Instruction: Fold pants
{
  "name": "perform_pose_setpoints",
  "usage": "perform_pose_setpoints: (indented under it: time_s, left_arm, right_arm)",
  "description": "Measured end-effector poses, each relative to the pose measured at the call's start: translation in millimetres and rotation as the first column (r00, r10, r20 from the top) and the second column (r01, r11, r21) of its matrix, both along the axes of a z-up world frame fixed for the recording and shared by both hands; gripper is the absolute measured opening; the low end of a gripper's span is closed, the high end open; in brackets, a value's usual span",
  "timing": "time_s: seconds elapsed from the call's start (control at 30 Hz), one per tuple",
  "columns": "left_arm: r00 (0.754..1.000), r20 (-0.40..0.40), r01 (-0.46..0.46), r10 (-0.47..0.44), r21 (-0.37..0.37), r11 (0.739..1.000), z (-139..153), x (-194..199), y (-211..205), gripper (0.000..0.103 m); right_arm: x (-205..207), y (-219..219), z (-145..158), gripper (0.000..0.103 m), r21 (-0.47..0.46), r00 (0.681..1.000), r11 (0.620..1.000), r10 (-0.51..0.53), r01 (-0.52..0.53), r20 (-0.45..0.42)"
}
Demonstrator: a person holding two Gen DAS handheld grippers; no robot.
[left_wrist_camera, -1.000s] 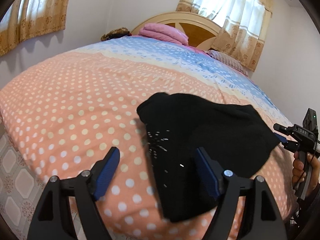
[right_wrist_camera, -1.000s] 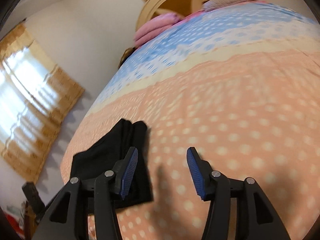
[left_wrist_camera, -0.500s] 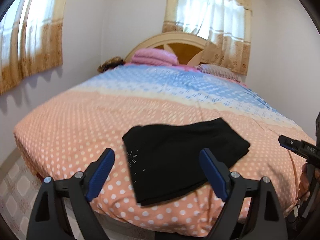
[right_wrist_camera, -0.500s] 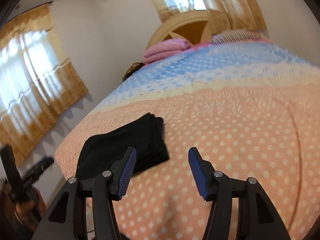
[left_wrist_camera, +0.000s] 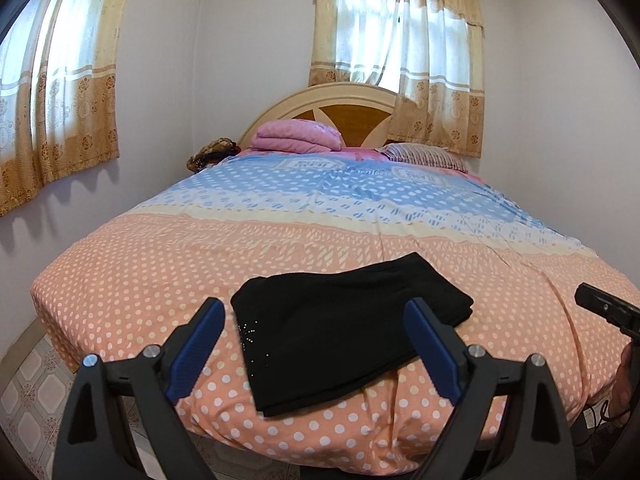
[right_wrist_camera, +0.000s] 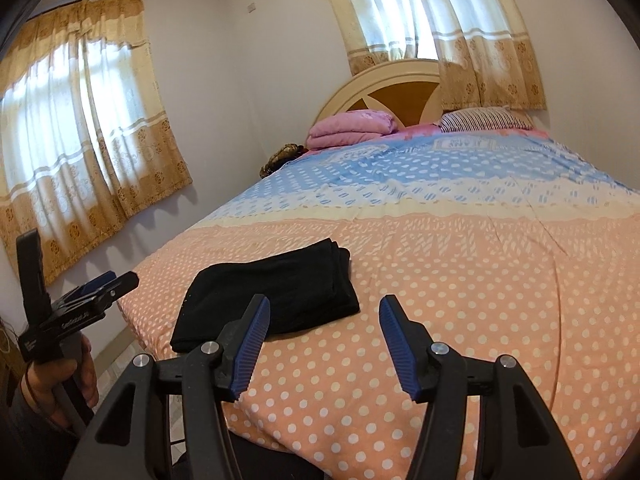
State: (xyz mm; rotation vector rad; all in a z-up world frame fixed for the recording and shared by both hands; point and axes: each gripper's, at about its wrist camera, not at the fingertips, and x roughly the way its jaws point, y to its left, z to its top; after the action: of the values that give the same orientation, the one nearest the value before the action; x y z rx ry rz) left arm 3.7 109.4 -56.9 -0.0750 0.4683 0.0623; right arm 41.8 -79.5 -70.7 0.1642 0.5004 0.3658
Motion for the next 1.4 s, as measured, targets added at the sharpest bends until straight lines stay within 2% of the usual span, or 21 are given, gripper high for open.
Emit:
perform_pose_setpoints:
  time_s: [0.17, 0.23, 0.4, 1.1, 1.4]
  left_arm:
    - [1.0, -0.006, 0.003, -0.003, 0.009, 1.0, -1.6, -0.1, -4.7, 0.094]
    - [1.0, -0.006, 0.003, -0.003, 0.016, 1.0, -2.6, -0.7, -6.9, 0.098]
    - [1.0, -0.009, 0.003, -0.003, 0.015, 1.0, -3.3, -1.3, -8.2, 0.099]
    - [1.0, -0.028, -0.001, 0.002, 0.022, 1.0, -3.9, 2.3, -5.9, 0.103]
    - [1.0, -0.015, -0.012, 0.012, 0.039, 0.999, -0.2, 1.6, -5.8, 0.103]
  right_arm:
    - [-9.2, 3.5, -0.3, 0.059, -0.02, 1.0, 1.0, 0.008, -0.007, 0.017]
    - [-12.2, 5.5, 1.0, 0.06, -0.027, 1.0, 1.0, 0.009, -0.008, 0.024]
    - [-14.3, 6.4, 0.5, 0.065, -0.03, 0.999, 0.999, 0.012, -0.011, 0.032]
    - [-16.8, 8.0, 0.8, 0.066, -0.035, 0.999, 0.999, 0.013, -0.011, 0.04]
    - [-24.3, 13.0, 9.0, 0.066, -0.052, 0.997, 0.999, 0.008, -0.003, 0.083]
